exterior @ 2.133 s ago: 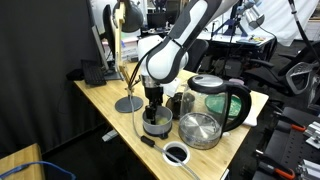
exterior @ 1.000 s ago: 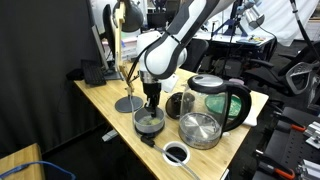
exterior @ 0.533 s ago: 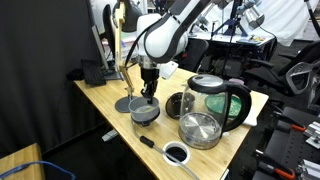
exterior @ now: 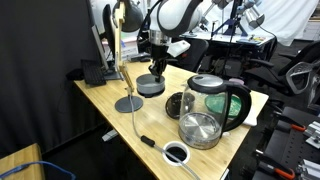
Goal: Move the gray bowl to the right of the silver pot
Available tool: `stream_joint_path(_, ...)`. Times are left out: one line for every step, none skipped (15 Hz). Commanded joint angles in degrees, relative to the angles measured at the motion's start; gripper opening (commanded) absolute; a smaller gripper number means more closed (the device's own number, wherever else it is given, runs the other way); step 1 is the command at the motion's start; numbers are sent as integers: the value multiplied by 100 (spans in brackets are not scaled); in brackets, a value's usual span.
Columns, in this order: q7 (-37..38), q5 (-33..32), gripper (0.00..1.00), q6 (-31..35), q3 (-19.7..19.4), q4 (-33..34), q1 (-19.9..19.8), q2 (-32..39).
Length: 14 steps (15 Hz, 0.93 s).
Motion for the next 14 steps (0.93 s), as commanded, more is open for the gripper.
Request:
stream_joint_path(761, -268, 2, 390, -374, -715, 28, -560)
stream_joint_path(986, -331, 2, 428, -495, -850, 17, -671)
stream_joint_path(1277, -372, 2, 488, -622, -1013, -5, -787)
stream_joint_path(1553, -383, 3, 569, -731, -1172, -36, -900)
stream_joint_path(1792, -372, 3, 621, -818, -1321, -73, -1012)
stream_joint_path(2046, -362, 3, 697, -913, -1482, -97, -1119)
stream_joint_path(2334, -407, 3, 752, -1023, -1639, -102, -1220)
stream_joint_path(2641, -497, 6, 852, -1132, -1785, -95, -1315)
stream_joint_path(2116, -347, 6, 550, -948, -1423, -215, -1051)
stream_joint_path(2324, -413, 6, 626, -1012, -1553, -220, -1133)
stream_joint_path(2431, -426, 6, 661, -1030, -1629, -222, -1192)
stream_joint_path(2483, -425, 6, 672, -1028, -1663, -220, -1225)
stream_joint_path(2520, -425, 6, 677, -1024, -1665, -201, -1228)
stream_joint_path(2544, -425, 6, 679, -1023, -1665, -189, -1228)
